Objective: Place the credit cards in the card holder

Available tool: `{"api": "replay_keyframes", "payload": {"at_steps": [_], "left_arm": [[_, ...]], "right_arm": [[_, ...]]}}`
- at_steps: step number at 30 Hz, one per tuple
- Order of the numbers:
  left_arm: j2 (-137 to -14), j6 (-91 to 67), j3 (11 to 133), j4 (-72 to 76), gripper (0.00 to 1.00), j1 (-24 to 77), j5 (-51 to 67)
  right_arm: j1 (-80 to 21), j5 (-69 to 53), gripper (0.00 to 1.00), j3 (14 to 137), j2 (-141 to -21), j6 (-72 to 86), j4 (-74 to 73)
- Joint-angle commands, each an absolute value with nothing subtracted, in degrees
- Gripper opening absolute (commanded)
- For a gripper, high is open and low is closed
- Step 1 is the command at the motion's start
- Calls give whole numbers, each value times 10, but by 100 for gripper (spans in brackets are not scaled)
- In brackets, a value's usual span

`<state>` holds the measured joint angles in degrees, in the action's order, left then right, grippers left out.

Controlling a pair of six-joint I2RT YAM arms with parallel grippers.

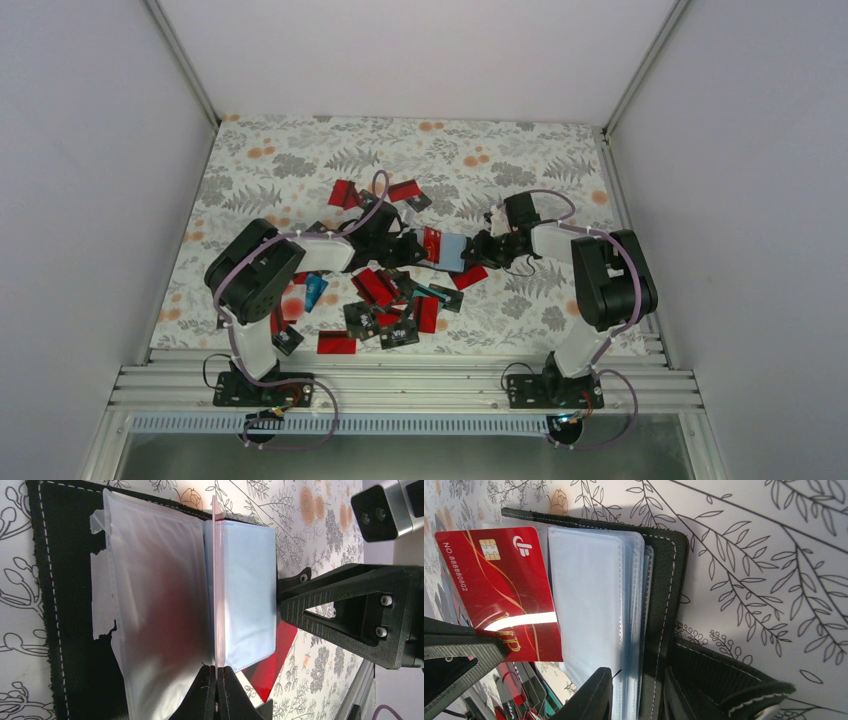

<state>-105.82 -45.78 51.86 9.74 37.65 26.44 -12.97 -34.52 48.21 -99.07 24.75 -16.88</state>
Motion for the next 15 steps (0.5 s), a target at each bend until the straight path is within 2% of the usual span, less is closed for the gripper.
{"api": "replay_keyframes", "payload": {"at_steps": [1, 15], "left_arm": [[-1076, -472, 530, 85, 2, 379, 270], [-1090, -484, 559, 43, 2, 383, 289]], "right_arm": [[-128, -336, 29, 472, -1003, 235, -160], [-128, -338, 29, 472, -1004, 234, -160]]}}
